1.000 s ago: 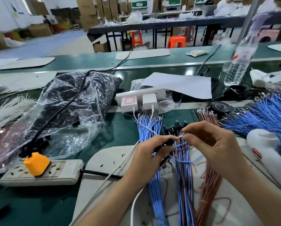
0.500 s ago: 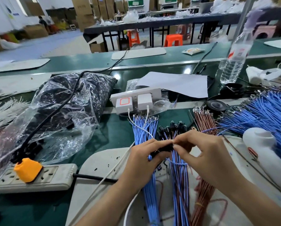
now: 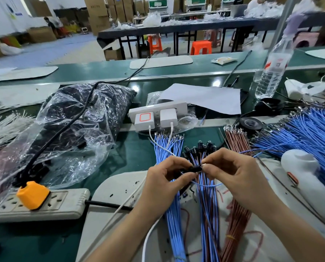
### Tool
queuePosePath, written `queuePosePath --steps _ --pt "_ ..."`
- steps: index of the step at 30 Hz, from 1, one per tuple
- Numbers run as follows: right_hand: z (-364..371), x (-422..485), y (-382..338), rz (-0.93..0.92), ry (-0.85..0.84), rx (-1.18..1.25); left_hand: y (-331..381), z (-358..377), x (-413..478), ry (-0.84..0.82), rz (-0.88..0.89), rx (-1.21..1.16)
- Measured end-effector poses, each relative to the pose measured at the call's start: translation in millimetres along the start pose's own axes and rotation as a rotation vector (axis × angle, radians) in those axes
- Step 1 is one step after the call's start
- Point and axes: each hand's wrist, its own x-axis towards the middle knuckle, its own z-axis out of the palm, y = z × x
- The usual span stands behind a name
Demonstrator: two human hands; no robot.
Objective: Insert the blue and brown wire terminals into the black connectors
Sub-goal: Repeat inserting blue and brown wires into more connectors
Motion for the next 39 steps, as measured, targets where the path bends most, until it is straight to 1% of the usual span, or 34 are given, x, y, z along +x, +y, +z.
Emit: queuePosePath --steps 4,8,9,12,14,17,22,26,30,34,39 --pt "-0.3 1.2 0.6 0.03 -0.01 0.046 -0.4 0.1 -0.5 -0.01 0.009 0.035" --pt "-6.3 3.9 0.9 0.166 -0.086 0.232 0.8 0.2 -1.7 -0.043 0.012 0.027" --pt "-7.6 4.3 1.7 0.166 -0.106 0.224 0.9 0.0 -1.7 -0.049 0.015 0.031" --pt "-9.3 4.9 2.9 0.084 -0.13 0.066 0.0 -1.5 -1.3 -0.06 0.01 0.048" --pt "-10.5 5.1 2.0 0.058 -0.143 0.037 -1.0 -2.7 -1.5 -0.067 0.016 0.068" --pt "-11.7 5.5 2.7 0.075 -0.165 0.096 -1.5 -3.3 -1.9 -0.074 0.014 0.076" --pt "-13.0 6.2 2.3 0.078 -0.173 0.102 -0.4 -2.6 -1.9 -0.069 -0.007 0.041" --pt "-12.1 5.7 2.4 0.14 -0.175 0.208 1.0 -2.4 -2.9 -0.082 0.007 0.053" --pt "-11.6 5.0 2.5 0.133 -0.214 0.148 1.8 -2.4 -2.8 -0.089 -0.011 0.035" --pt "-11.9 6.8 6.6 0.2 -0.217 0.204 1.7 -2.5 -2.8 -0.104 -0.008 0.061" --pt "-6.3 7.5 9.2 0.266 -0.179 0.319 -1.2 -2.1 -1.5 -0.104 -0.03 -0.011"
